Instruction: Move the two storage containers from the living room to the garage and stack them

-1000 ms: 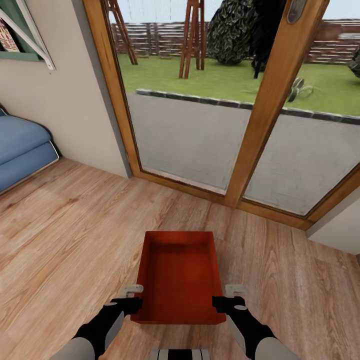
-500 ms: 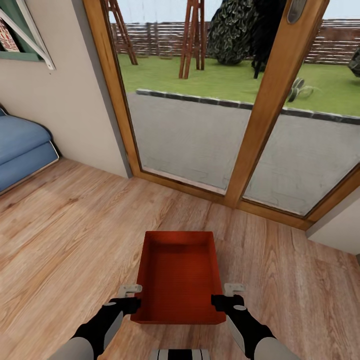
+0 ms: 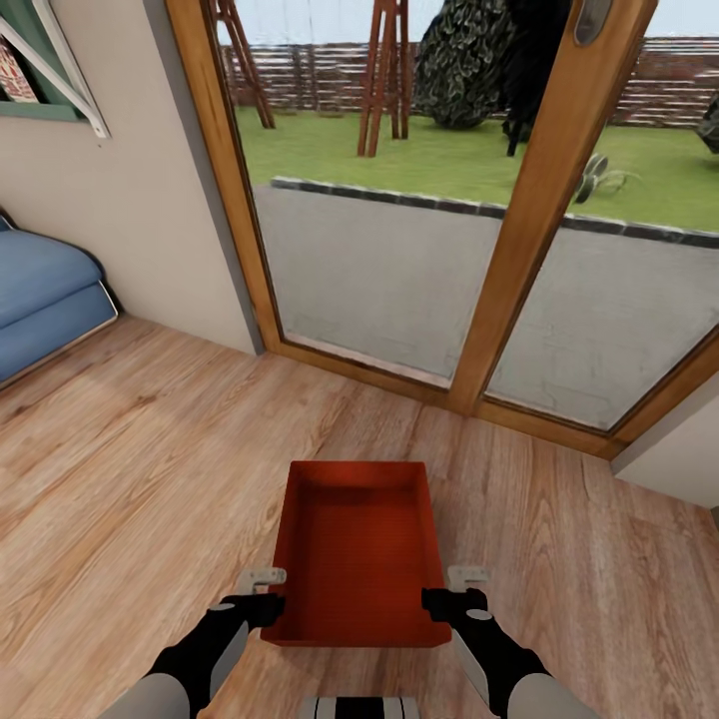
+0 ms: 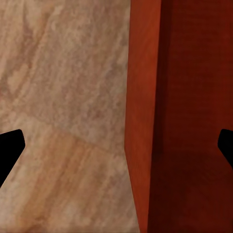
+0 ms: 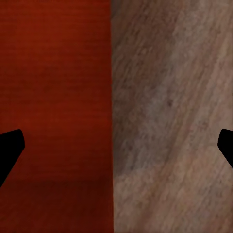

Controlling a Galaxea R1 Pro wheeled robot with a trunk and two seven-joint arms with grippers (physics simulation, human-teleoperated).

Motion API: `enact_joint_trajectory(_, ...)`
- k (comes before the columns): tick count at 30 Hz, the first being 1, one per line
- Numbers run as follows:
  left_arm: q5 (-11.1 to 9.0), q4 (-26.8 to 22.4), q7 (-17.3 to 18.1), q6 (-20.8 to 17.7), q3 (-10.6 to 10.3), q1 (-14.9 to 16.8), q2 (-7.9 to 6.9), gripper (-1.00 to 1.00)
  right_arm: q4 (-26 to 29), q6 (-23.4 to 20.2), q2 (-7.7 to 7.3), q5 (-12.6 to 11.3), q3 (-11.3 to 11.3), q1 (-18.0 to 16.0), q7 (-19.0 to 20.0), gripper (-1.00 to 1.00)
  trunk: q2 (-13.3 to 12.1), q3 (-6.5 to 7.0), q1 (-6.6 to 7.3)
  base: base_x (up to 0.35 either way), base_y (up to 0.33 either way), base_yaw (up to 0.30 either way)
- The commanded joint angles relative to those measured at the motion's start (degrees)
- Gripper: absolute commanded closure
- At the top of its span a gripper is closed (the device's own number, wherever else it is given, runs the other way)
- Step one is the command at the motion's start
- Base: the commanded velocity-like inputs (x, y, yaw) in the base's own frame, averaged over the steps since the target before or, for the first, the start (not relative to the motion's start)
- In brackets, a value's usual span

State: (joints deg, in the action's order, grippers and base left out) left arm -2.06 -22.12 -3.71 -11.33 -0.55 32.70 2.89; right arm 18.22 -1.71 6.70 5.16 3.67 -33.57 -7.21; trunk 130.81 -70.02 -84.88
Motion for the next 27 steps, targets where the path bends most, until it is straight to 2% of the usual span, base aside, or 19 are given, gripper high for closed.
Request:
enact_joint_trajectory(1,-0.22,-0.12,-0.23,-0.34,-0.07,0.0,0.01,-1.0,0.07,-0.2,0.06,0.54,0.38,-0.01,-0.06,-1.0,0.01,-0.1,0.01,0.0,0.0,0.0)
enact_joint_trajectory(14,-0.22,-0.23,-0.24,-0.36,-0.07,0.0,0.01,-1.0,0.11,-0.13,0.15,0.73,0.38,-0.01,-0.16,-1.0,0.01,-1.22,0.01,0.0,0.0,0.0)
enact_joint_trajectory(27,-0.31,-1.17,-0.18,-0.38,-0.15,0.0,-0.01,-1.0,0.15,-0.09,0.09,0.82,0.38,-0.01,-0.14,-1.0,0.01,-1.37,0.01,0.0,0.0,0.0)
